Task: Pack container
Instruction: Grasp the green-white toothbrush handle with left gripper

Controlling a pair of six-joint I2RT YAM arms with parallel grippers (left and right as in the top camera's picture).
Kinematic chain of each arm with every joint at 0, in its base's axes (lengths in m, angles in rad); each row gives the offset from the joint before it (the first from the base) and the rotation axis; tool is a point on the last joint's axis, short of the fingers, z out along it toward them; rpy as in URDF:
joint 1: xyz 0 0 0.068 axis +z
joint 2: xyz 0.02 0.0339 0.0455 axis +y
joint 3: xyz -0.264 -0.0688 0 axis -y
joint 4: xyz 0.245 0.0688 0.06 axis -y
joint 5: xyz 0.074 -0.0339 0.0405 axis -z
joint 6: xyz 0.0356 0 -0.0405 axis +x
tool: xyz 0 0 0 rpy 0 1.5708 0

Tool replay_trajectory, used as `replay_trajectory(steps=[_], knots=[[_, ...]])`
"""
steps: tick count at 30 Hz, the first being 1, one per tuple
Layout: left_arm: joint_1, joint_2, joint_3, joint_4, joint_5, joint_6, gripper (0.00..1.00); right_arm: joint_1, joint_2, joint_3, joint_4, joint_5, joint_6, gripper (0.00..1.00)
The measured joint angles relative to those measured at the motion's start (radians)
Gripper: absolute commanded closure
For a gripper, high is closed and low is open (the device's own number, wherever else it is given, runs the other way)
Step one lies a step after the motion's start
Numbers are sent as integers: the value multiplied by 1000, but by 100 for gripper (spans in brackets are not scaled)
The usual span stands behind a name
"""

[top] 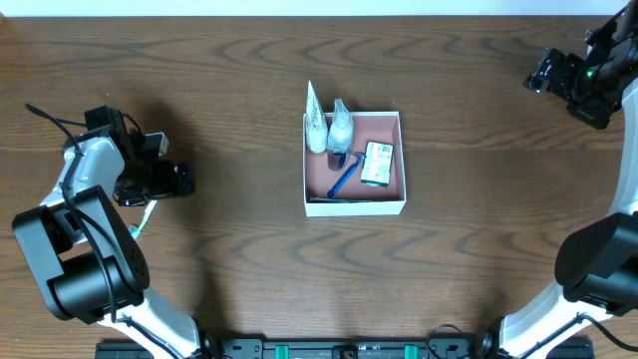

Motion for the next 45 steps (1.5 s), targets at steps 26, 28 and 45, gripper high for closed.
replay_trajectory(steps=[26, 28, 45], knots=[[-1, 51, 16, 34, -104, 92, 23, 0, 0, 0, 0, 0, 0, 1], [0, 54, 18, 48, -113, 93, 47, 0, 0, 0, 0, 0, 0, 1], [5, 60, 22, 115, -100, -232, 94, 0, 0, 0, 0, 0, 0, 1]])
